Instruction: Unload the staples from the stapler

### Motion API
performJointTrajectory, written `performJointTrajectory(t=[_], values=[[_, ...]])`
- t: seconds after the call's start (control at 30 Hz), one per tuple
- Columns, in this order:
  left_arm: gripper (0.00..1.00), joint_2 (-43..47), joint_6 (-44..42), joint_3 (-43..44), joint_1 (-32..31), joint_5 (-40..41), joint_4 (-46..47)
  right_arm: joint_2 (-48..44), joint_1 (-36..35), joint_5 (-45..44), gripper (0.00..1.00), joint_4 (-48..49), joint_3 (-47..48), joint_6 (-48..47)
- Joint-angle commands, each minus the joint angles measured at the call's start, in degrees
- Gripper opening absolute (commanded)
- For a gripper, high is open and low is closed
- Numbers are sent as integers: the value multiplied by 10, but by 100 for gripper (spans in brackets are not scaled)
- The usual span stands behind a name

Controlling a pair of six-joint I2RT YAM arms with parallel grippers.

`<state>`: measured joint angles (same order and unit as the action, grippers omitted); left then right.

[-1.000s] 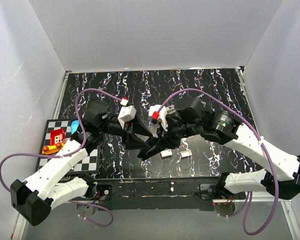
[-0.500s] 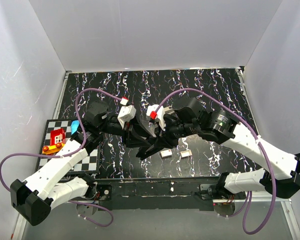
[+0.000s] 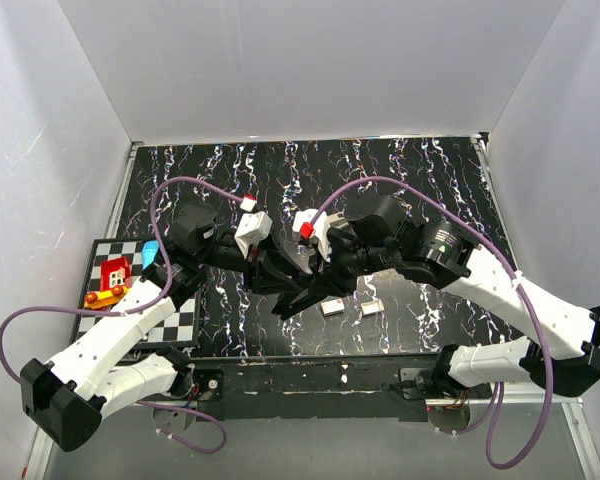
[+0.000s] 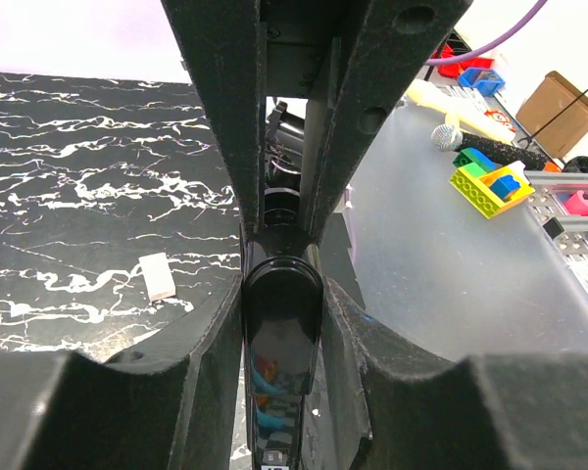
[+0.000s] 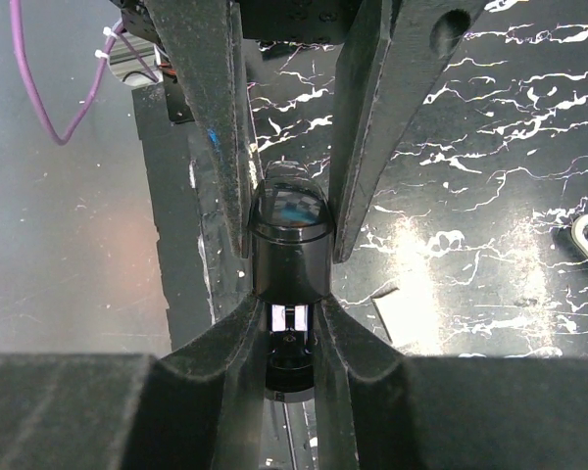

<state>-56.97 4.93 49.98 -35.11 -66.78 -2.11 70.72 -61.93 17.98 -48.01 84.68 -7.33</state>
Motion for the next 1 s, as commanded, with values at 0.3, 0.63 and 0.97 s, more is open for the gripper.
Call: performJointTrajectory(t=[0.3,0.63,0.97], values=[[0,48,-15,-5,-6,43,0,-112,-6,-9,1,78,-108,20],[0,61,-11,-14,-7,62,11,-118,-6,-1,1,114,-166,47],[0,86,-13,-17,-7,89,13,-130,-6,5,1,130,-226,69]])
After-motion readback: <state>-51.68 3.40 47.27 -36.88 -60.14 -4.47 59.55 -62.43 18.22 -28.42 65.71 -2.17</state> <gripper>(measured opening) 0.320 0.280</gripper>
